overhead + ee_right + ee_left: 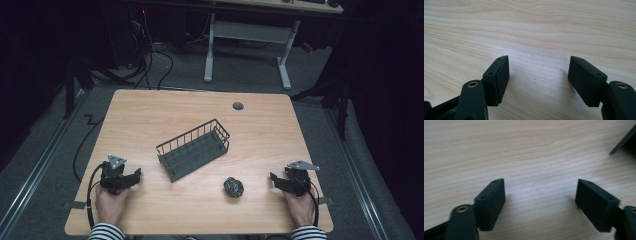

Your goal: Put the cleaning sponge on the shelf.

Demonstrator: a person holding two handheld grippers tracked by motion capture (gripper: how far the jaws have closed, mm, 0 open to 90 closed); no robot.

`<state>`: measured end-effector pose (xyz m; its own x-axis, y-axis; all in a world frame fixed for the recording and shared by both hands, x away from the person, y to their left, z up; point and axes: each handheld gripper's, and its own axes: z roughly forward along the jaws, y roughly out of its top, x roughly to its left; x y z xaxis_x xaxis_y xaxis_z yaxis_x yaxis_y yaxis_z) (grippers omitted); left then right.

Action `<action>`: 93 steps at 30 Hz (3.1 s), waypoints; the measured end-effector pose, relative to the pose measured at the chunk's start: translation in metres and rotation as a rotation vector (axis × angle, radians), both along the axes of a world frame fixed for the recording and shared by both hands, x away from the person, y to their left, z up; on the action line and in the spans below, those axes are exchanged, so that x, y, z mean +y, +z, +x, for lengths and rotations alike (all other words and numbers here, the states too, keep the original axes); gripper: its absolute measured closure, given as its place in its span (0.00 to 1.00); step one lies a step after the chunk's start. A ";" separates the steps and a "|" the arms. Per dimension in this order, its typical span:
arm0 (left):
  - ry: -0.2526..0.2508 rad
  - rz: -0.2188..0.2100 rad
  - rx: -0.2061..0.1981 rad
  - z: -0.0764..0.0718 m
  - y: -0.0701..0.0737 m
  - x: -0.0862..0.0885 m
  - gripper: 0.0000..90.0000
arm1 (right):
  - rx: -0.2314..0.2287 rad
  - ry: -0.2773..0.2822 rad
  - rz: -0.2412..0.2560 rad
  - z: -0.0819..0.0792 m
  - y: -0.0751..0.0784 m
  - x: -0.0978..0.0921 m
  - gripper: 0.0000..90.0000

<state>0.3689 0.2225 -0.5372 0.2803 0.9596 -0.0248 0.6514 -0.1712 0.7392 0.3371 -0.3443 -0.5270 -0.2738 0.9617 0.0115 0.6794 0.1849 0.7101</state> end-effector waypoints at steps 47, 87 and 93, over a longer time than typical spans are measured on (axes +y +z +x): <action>0.005 0.007 -0.001 -0.002 0.000 0.000 0.28 | 0.017 0.508 -0.066 -0.026 0.028 0.130 0.34; 0.006 0.007 -0.001 -0.002 0.000 0.000 0.28 | -0.049 0.533 0.053 -0.010 0.065 0.122 0.44; 0.006 0.007 -0.001 -0.001 0.000 0.000 0.28 | -0.064 0.537 0.076 -0.005 0.077 0.122 0.44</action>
<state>0.3674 0.2222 -0.5373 0.2746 0.9614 -0.0181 0.6515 -0.1722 0.7389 0.3318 -0.2221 -0.4505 -0.7289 0.6833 0.0426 0.4581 0.4405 0.7721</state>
